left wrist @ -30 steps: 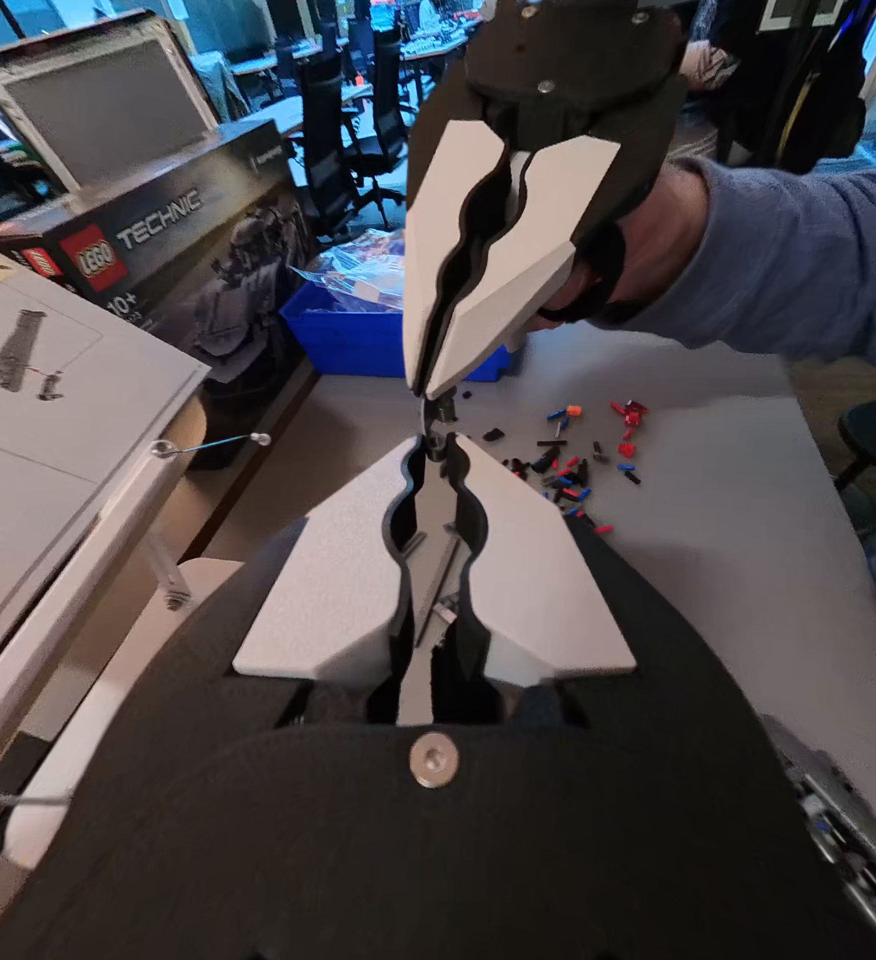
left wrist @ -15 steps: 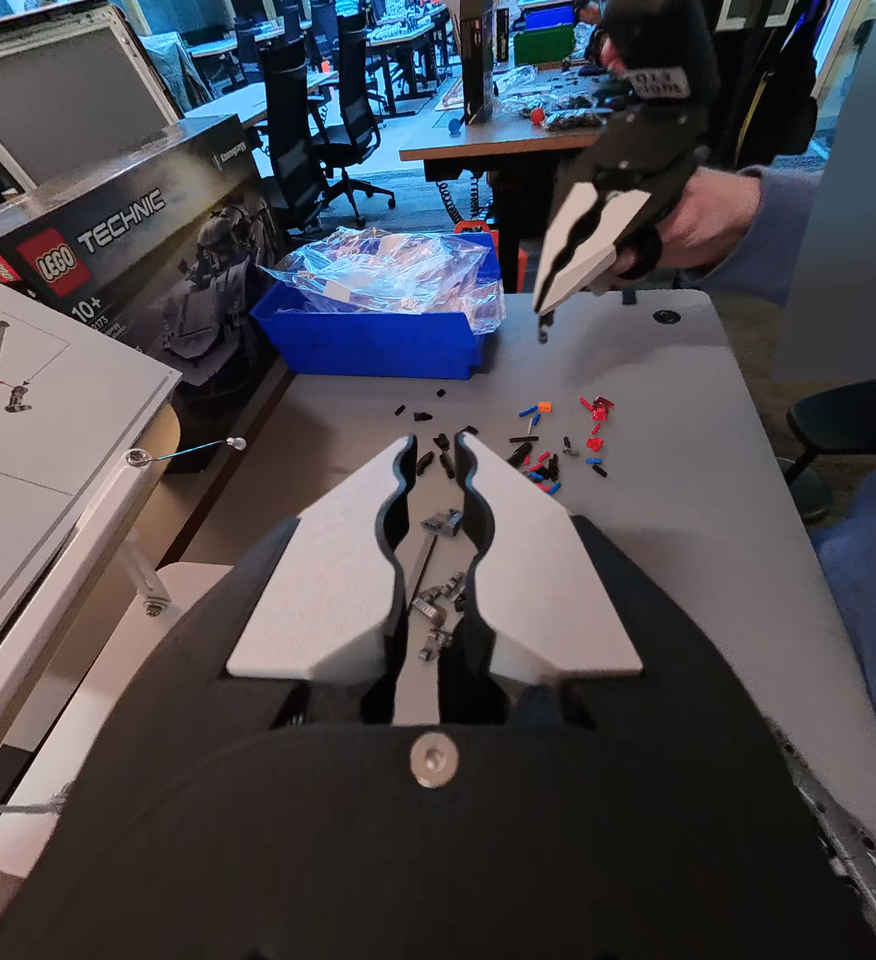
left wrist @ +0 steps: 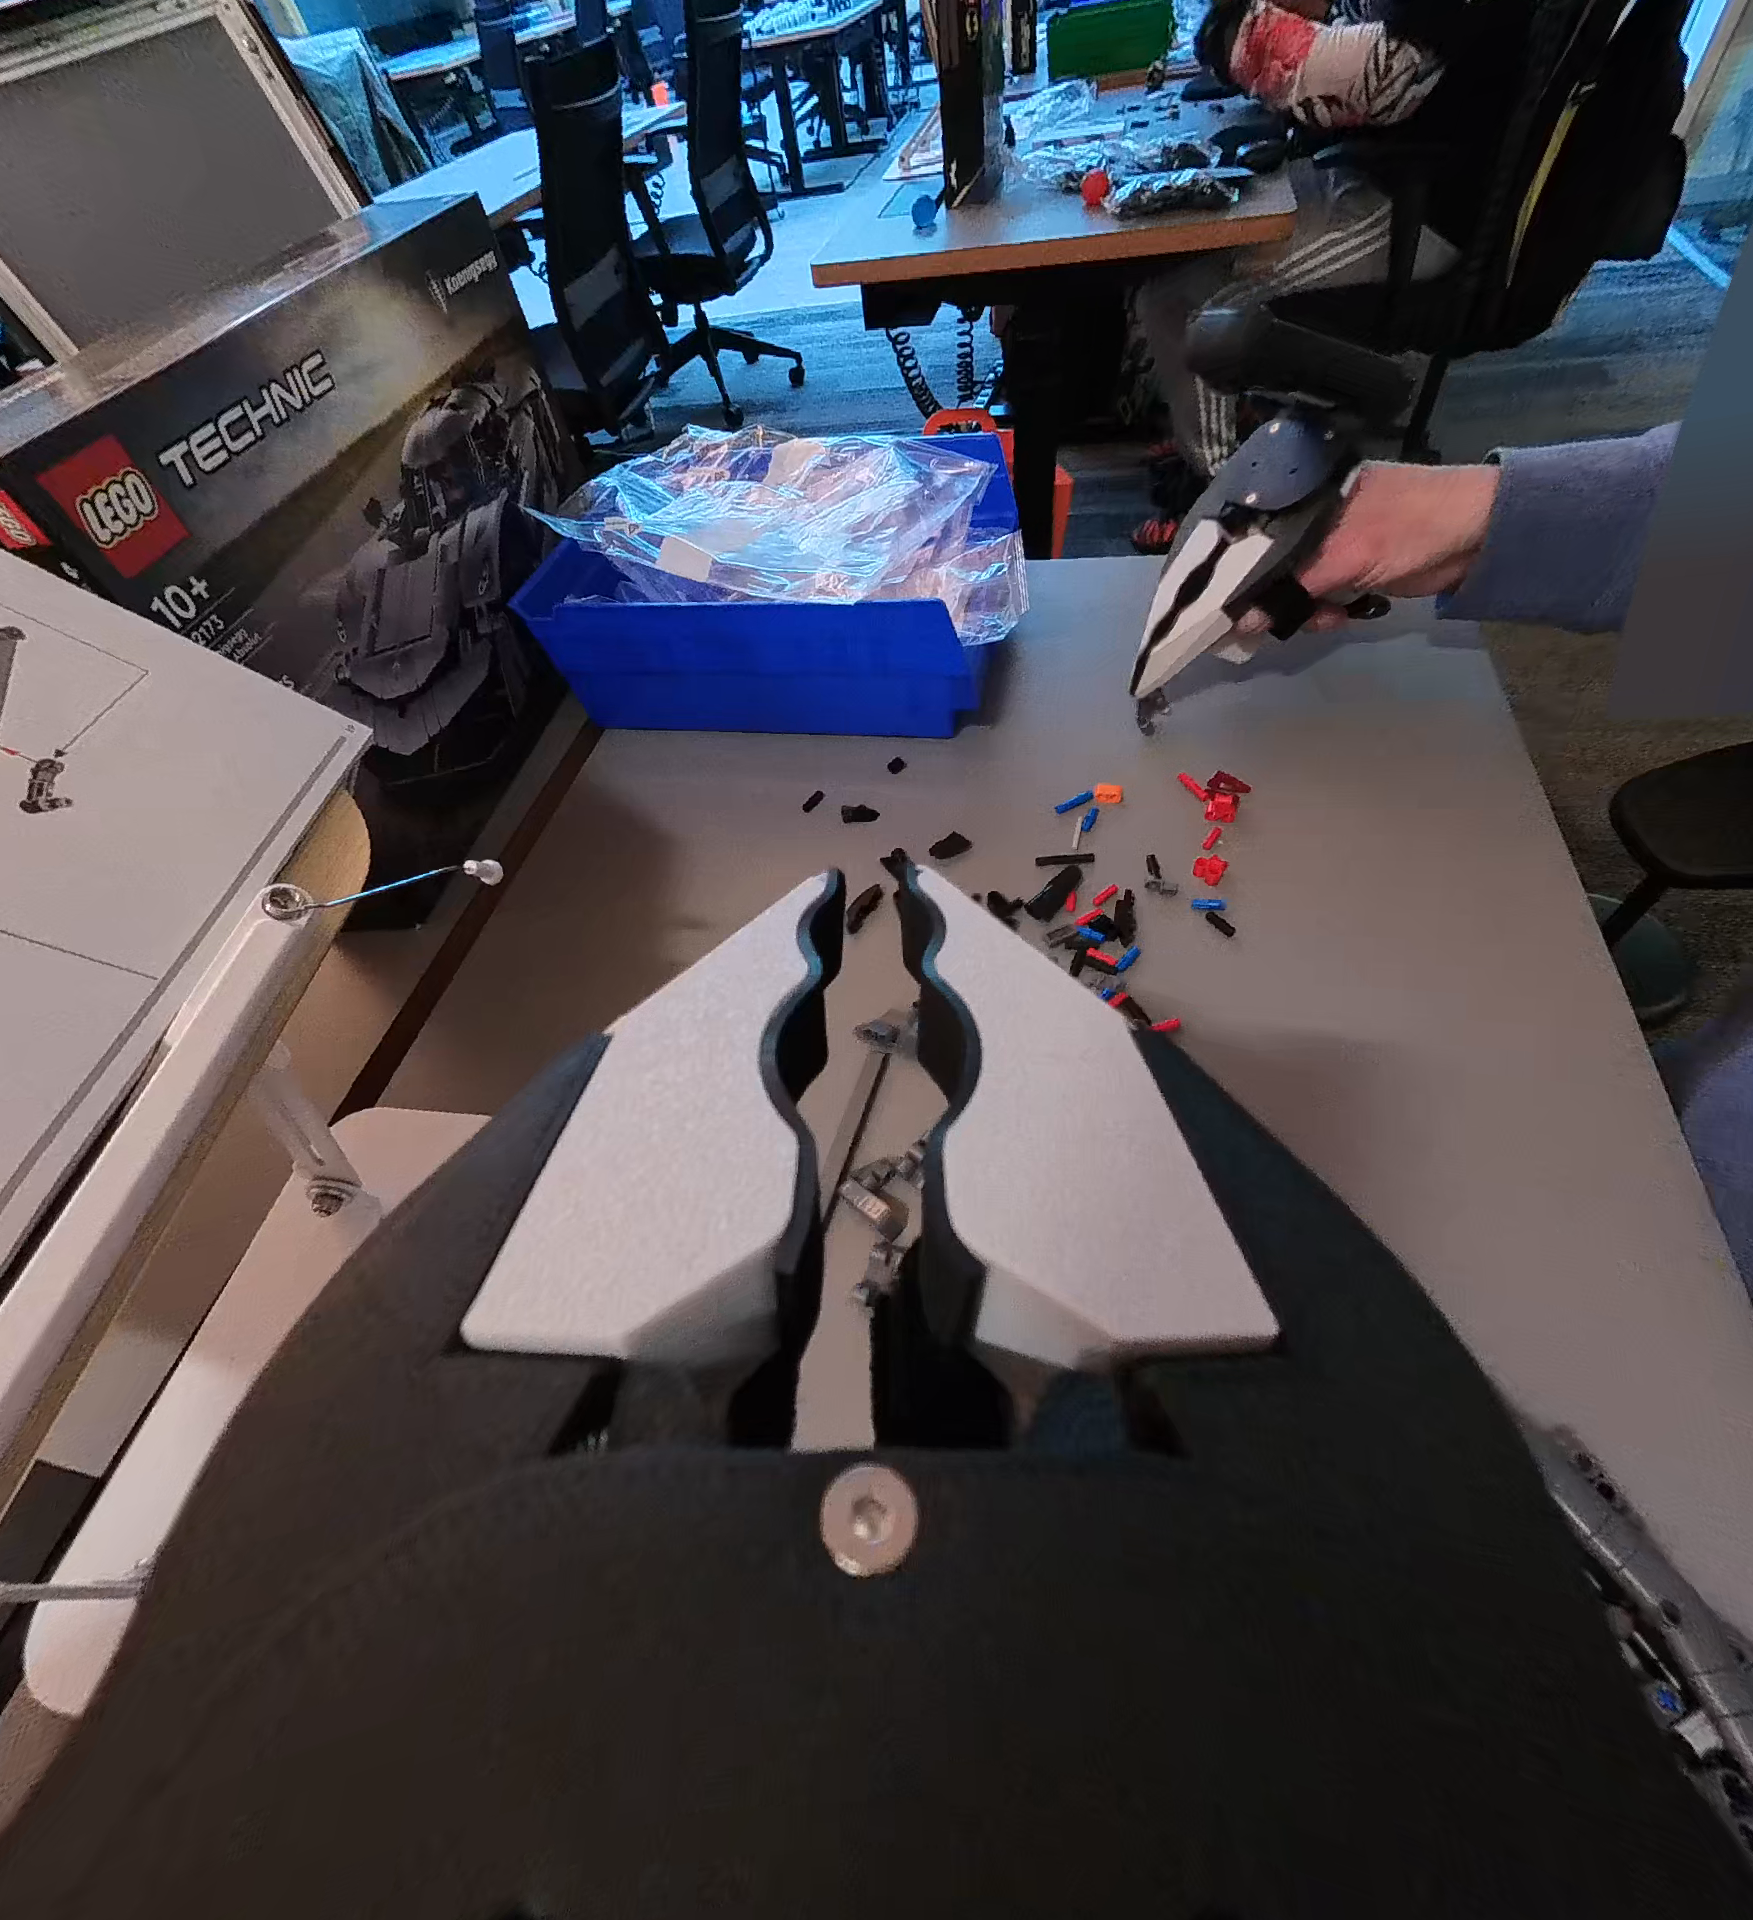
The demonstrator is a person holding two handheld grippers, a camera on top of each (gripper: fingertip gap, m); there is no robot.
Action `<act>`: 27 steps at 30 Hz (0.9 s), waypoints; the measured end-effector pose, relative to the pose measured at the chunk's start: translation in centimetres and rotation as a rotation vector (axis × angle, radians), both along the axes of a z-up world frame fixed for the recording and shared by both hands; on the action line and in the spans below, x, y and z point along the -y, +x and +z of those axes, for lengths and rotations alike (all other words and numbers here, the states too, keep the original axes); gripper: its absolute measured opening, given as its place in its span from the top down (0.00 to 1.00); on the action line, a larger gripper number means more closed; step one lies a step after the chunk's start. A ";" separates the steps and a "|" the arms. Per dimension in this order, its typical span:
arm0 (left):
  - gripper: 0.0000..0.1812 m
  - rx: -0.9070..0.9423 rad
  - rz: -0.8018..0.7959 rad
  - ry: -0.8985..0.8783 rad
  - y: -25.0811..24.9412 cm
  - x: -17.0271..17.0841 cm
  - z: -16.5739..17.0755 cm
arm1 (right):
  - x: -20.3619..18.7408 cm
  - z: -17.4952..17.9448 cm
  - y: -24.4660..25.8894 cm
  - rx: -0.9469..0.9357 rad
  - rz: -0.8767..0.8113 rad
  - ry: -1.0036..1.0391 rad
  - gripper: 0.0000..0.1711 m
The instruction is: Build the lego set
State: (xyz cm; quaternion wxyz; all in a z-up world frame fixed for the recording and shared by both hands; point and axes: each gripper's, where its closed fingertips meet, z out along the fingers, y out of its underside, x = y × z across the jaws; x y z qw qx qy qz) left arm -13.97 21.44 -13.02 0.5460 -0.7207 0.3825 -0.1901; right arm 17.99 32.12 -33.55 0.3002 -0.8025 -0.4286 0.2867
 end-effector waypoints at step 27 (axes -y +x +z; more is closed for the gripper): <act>0.93 0.002 0.109 0.037 -4.0 -0.8 1.3 | 0.1 -0.8 -0.6 -0.120 0.038 -0.151 1.00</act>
